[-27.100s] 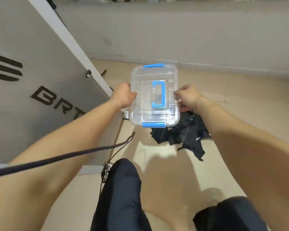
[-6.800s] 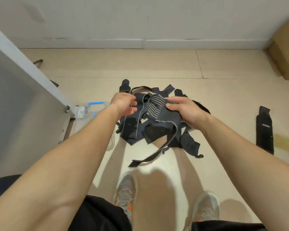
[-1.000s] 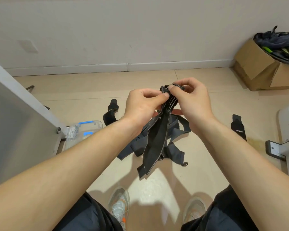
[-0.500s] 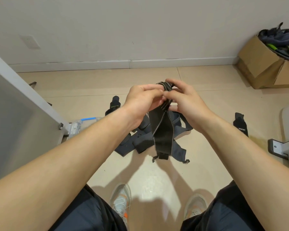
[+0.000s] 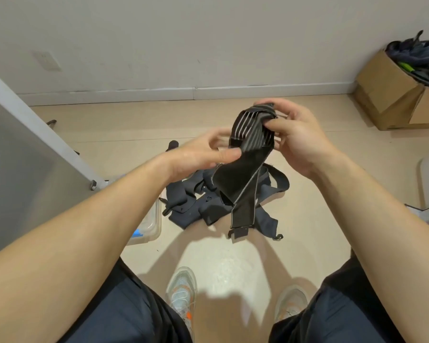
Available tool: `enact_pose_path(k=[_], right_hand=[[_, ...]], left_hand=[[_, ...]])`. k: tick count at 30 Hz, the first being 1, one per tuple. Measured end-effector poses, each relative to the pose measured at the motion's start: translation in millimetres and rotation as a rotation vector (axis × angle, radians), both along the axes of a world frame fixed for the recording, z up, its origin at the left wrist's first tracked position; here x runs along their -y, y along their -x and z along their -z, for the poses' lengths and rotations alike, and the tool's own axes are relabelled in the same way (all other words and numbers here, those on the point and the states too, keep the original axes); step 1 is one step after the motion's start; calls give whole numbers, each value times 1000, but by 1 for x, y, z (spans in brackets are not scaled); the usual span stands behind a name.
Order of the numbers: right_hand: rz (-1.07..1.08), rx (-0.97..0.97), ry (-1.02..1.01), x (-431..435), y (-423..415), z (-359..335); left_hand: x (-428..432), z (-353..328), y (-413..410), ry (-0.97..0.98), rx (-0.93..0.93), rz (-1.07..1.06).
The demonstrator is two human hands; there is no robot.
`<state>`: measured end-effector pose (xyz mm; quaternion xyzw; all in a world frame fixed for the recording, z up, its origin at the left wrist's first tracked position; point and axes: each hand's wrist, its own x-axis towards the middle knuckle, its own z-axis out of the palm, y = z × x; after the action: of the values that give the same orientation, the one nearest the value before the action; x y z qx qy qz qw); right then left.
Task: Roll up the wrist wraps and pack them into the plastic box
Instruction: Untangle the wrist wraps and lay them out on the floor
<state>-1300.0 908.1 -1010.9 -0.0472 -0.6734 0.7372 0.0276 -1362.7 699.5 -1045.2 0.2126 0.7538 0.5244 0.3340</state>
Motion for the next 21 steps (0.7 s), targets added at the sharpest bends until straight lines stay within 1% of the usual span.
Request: enact_pose_path(k=[1,2,4,7,10,12,14,17,19,20,21], right_hand=[[35,-13,13,0,1,-1],[82,-13,30,-1,2,-2],[174,5,114,-1,4,-4],[259,33,367,-3,5,-7],[233,56,588,1,6,-8],[205,53,651,5,6,-6],[243,38,564,6,8,-4],[290,40,305,5,8,-2],[265,59,128,5,5,0],[247,60,93,5,5,2],[235,59,101,6,5,2]], left_hand=[[0,6,-1,40,68,108],[-1,12,-3,87,100,161],[-4,19,-7,143,93,143],[-16,36,-16,217,119,81],[-28,49,-26,156,252,3],[-36,54,-28,85,328,-15],[-38,52,-27,7,355,-30],[-36,47,-19,-106,314,-97],[-37,44,-16,-115,248,-156],[-37,46,-14,-100,215,-184],[-37,47,-12,-81,195,-189]])
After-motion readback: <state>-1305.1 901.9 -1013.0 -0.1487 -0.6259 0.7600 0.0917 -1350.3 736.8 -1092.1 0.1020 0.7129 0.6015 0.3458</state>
